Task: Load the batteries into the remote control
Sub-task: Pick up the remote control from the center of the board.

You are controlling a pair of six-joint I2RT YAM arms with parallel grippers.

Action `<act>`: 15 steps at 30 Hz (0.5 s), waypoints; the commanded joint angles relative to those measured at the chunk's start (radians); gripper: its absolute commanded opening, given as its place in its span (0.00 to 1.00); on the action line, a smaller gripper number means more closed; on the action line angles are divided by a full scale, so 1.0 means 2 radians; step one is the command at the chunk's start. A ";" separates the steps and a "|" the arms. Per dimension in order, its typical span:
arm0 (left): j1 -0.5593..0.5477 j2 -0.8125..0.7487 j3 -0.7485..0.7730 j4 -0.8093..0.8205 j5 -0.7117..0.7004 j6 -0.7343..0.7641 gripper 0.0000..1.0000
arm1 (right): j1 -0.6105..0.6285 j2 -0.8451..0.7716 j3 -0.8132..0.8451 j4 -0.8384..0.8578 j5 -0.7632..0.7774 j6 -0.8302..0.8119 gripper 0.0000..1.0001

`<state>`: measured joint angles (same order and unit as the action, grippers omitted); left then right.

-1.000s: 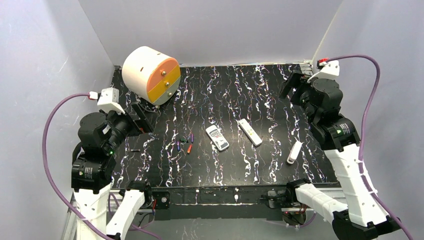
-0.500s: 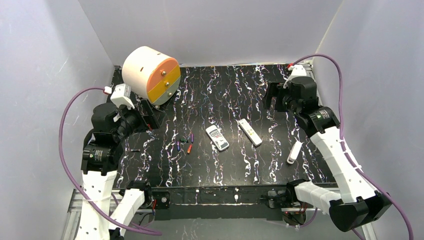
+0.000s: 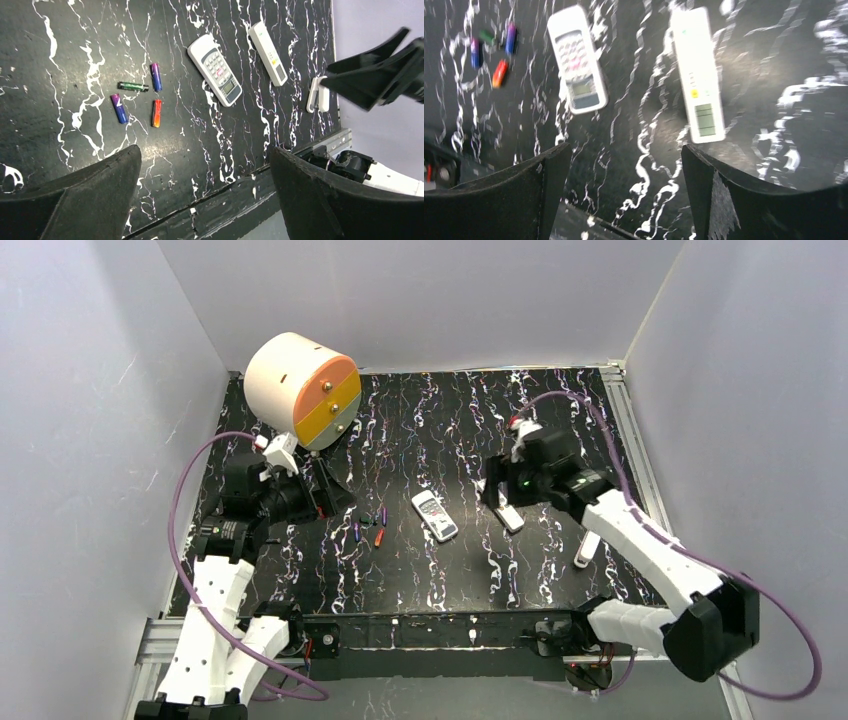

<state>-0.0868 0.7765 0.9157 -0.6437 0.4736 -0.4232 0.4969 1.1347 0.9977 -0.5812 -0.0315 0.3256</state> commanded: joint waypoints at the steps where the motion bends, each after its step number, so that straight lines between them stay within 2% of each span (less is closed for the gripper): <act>1: 0.000 -0.004 -0.015 0.022 0.030 -0.016 0.98 | 0.083 0.041 -0.016 0.055 0.021 0.040 0.88; 7: 0.000 -0.001 -0.025 0.027 -0.005 -0.019 0.98 | 0.179 0.154 0.019 0.091 0.085 0.033 0.88; 12: 0.000 -0.003 -0.038 0.028 -0.019 -0.019 0.98 | 0.205 0.269 0.101 0.066 0.138 -0.009 0.89; 15: 0.000 -0.006 -0.046 0.029 -0.019 -0.019 0.98 | 0.205 0.320 0.140 0.054 0.143 -0.023 0.90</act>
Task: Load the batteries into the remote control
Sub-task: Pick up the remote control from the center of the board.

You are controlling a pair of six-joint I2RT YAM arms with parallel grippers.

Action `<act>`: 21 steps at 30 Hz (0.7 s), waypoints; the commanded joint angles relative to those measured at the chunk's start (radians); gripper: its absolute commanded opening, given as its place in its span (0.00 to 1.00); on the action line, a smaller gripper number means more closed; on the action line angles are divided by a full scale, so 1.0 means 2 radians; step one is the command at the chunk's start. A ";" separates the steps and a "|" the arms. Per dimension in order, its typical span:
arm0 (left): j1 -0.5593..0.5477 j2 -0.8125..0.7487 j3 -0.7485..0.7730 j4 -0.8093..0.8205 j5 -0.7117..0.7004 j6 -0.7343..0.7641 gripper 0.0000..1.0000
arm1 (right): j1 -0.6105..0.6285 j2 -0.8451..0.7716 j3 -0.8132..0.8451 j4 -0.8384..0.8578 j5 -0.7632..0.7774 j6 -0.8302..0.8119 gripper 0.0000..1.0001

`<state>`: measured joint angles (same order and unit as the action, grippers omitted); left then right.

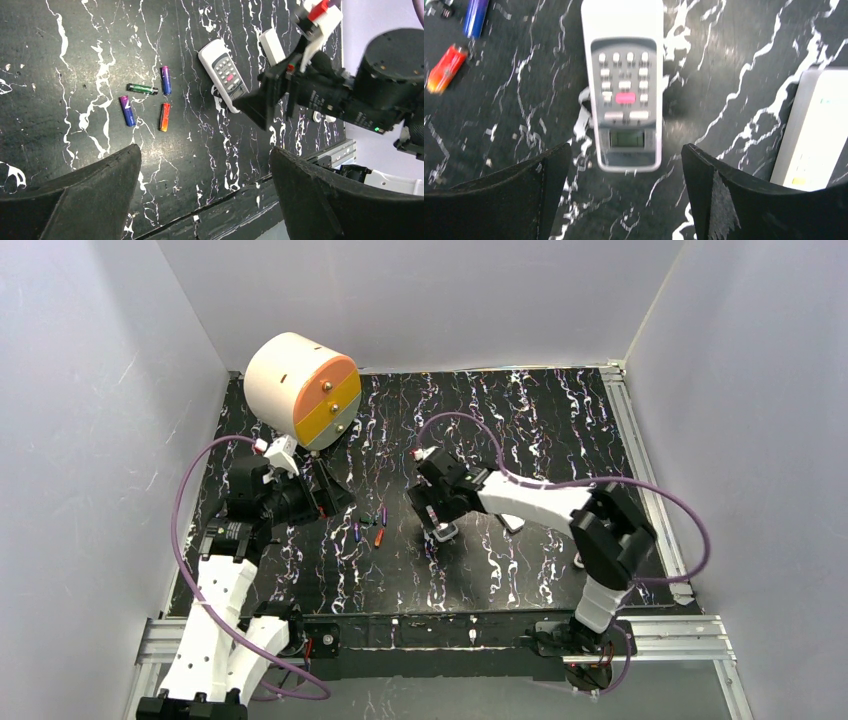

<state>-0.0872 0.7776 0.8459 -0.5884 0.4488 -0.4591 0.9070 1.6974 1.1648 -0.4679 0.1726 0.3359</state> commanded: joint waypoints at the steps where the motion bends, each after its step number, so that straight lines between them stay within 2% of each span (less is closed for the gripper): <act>1: 0.000 -0.006 -0.012 0.002 -0.007 -0.001 0.98 | 0.000 0.053 0.068 -0.004 0.033 -0.032 0.90; 9: 0.000 -0.004 -0.017 0.003 -0.013 0.009 0.98 | 0.001 0.136 0.140 -0.031 0.014 -0.056 0.91; 18: 0.000 -0.008 -0.019 0.002 -0.013 0.016 0.98 | 0.001 0.178 0.173 -0.067 0.039 -0.057 0.77; 21: 0.000 -0.010 -0.022 0.001 -0.014 0.014 0.99 | 0.000 0.186 0.172 -0.069 0.043 -0.055 0.64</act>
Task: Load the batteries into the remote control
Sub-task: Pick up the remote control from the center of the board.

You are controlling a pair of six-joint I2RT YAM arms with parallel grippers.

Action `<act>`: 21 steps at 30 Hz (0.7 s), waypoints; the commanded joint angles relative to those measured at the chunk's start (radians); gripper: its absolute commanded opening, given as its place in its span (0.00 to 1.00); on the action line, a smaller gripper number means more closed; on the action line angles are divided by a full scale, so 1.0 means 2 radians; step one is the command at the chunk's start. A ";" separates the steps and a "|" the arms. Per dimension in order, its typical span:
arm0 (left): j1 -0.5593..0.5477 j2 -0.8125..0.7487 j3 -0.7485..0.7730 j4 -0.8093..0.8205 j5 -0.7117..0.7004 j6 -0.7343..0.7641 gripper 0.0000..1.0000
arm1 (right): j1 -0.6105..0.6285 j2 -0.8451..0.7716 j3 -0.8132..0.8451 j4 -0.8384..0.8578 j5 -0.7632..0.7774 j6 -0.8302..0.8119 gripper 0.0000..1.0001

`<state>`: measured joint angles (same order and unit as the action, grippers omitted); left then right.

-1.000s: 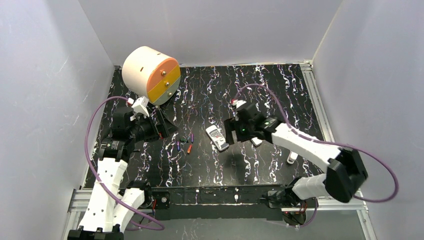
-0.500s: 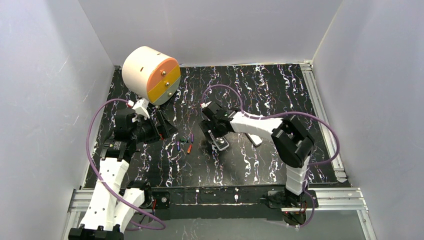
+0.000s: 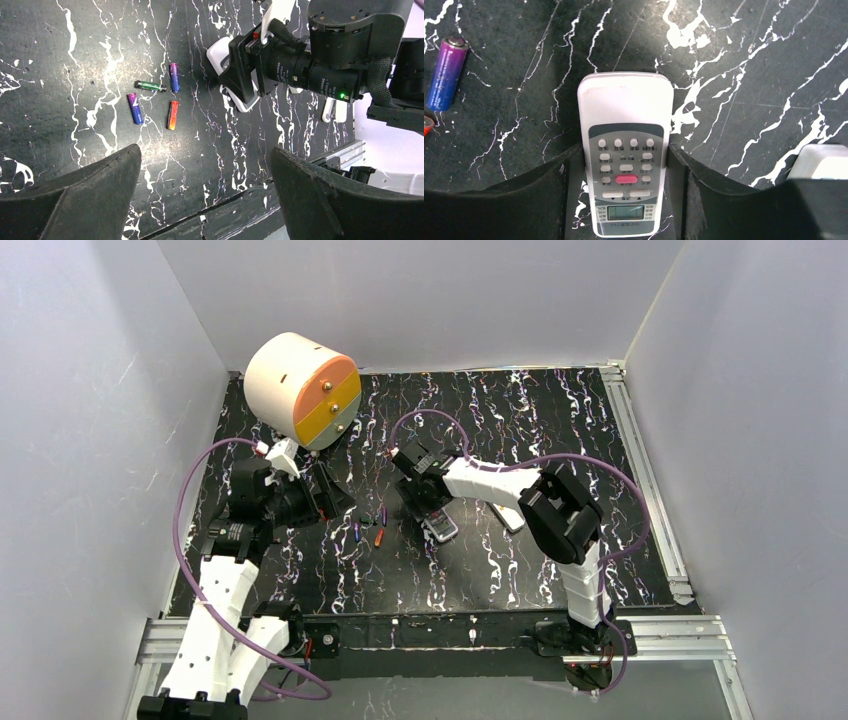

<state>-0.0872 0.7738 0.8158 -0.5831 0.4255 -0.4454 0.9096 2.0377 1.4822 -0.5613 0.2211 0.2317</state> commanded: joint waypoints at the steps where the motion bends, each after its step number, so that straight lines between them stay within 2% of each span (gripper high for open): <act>1: 0.000 -0.009 -0.007 -0.002 -0.002 0.008 0.98 | -0.001 0.017 0.013 -0.021 0.021 -0.001 0.60; 4: 0.000 -0.011 -0.008 -0.001 0.004 0.007 0.99 | -0.002 0.010 0.008 -0.011 0.035 0.011 0.46; 10: -0.001 -0.009 -0.007 0.012 0.043 -0.004 0.98 | -0.008 -0.072 -0.027 0.065 0.037 0.036 0.43; 15: -0.001 -0.008 -0.011 0.067 0.085 -0.054 0.98 | -0.048 -0.173 -0.079 0.174 -0.071 0.105 0.43; 21: -0.013 -0.016 -0.007 0.162 0.119 -0.144 0.98 | -0.088 -0.262 -0.124 0.337 -0.200 0.282 0.44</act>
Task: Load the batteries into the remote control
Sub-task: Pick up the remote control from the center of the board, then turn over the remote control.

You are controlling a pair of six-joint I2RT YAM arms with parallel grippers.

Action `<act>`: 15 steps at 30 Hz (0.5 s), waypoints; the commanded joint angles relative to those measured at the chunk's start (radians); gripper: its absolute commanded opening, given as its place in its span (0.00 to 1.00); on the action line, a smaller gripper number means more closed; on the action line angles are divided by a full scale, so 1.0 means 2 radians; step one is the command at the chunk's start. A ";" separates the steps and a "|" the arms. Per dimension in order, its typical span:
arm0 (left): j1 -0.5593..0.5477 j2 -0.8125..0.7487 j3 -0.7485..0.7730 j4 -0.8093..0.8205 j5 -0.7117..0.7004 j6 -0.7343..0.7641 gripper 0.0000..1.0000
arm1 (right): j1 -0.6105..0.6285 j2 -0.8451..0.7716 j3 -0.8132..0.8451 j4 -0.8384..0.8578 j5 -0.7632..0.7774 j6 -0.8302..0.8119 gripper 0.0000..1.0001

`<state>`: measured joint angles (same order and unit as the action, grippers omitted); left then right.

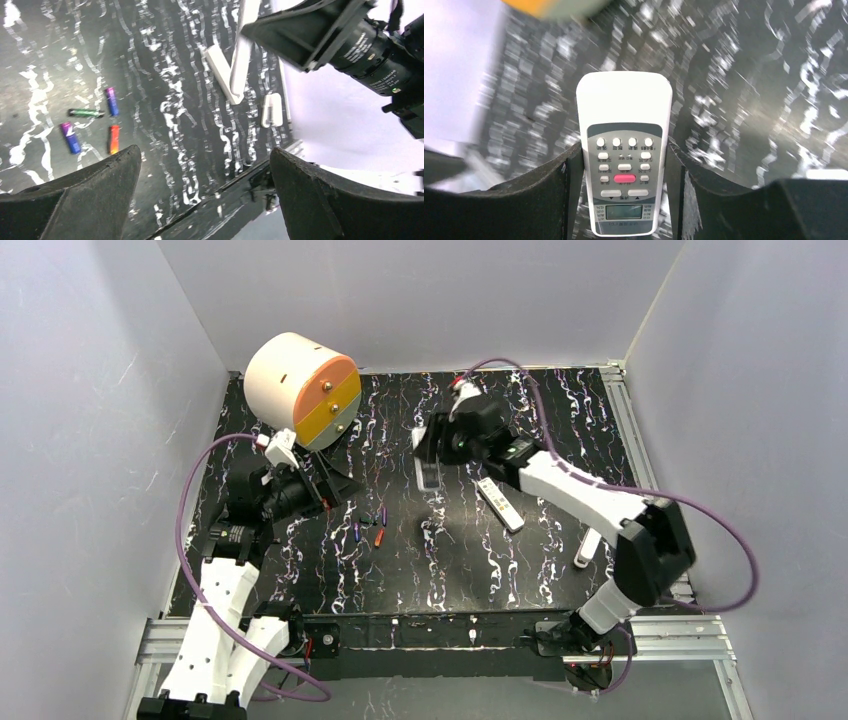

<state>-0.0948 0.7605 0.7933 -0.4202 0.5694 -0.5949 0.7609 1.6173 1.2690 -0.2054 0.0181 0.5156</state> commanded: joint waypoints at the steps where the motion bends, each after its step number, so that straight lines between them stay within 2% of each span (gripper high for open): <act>1: -0.015 -0.008 0.005 0.104 0.057 -0.086 0.98 | -0.011 -0.060 -0.024 0.196 -0.118 0.172 0.44; 4: -0.042 -0.007 0.004 0.179 0.074 -0.142 0.99 | -0.002 -0.077 -0.053 0.307 -0.149 0.259 0.45; 7: -0.074 -0.009 0.002 0.233 0.079 -0.179 0.99 | 0.005 -0.085 -0.057 0.362 -0.152 0.299 0.46; 15: -0.094 -0.007 0.025 0.242 0.087 -0.209 0.99 | 0.017 -0.081 -0.082 0.487 -0.175 0.390 0.47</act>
<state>-0.2710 0.7444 0.7979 0.0074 0.6971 -0.9619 0.7876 1.4654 1.1339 0.5133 -0.2855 1.1446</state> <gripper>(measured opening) 0.984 0.629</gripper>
